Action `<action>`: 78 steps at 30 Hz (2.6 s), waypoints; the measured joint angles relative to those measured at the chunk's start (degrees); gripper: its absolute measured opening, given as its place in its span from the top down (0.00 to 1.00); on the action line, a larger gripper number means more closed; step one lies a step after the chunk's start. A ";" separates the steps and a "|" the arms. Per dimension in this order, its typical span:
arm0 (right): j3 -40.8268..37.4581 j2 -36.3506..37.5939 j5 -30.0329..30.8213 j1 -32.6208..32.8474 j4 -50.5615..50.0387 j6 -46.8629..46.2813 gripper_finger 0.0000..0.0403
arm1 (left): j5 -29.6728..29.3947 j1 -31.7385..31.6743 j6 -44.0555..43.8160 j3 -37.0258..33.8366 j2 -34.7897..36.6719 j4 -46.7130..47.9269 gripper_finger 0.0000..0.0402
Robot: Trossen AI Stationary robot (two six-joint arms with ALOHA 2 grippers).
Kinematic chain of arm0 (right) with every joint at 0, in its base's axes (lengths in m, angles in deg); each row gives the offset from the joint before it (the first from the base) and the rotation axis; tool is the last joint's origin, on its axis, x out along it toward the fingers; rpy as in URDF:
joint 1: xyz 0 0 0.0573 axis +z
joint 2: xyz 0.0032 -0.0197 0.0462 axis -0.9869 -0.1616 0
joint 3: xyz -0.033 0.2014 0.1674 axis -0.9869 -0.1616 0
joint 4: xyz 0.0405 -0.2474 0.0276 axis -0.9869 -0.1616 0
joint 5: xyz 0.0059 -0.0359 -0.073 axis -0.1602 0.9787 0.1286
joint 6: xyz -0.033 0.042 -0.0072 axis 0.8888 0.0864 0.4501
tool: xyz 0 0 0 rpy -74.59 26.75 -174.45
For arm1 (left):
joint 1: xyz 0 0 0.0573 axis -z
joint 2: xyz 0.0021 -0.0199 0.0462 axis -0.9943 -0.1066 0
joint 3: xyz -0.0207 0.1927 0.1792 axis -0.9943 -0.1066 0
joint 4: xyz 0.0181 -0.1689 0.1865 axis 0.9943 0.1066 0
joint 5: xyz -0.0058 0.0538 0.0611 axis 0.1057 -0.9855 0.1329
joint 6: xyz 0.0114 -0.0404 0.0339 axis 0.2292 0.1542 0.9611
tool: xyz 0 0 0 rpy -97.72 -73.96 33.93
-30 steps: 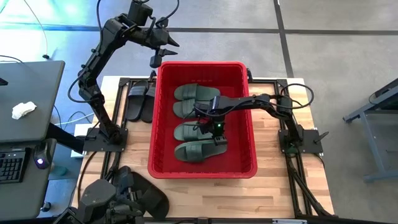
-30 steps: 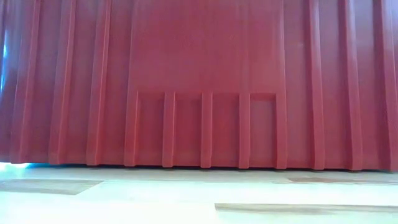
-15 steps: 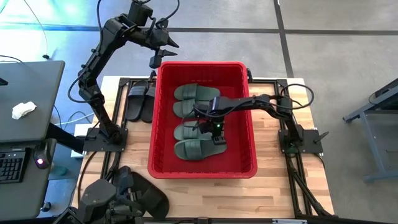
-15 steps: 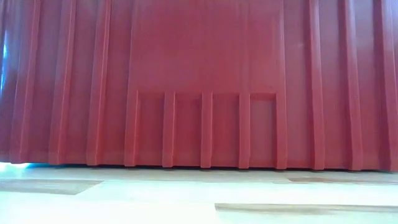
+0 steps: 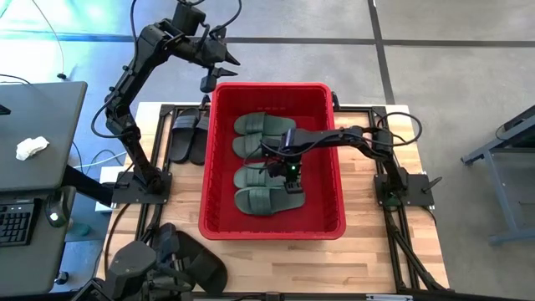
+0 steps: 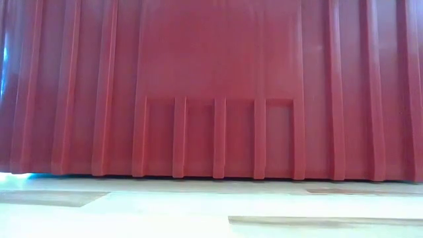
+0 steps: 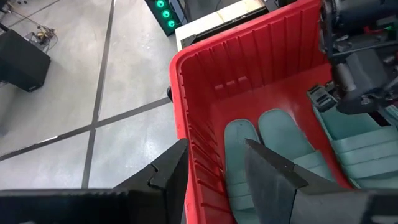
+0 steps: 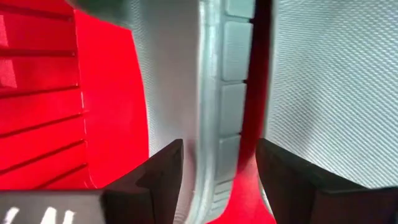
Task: Pick and place slides into bin
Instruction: Put the green slide into the red container
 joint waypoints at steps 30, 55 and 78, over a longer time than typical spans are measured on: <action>5.35 0.07 5.78 1.58 4.36 3.72 0.99 | 0.00 0.00 0.00 0.00 0.00 1.48 0.66; 5.57 0.09 0.64 3.28 6.80 8.21 1.00 | 0.00 0.01 -0.02 0.00 0.00 1.48 0.66; 5.55 -2.05 -13.72 2.84 6.56 8.72 1.00 | -0.28 0.02 -0.02 0.00 0.00 1.58 0.66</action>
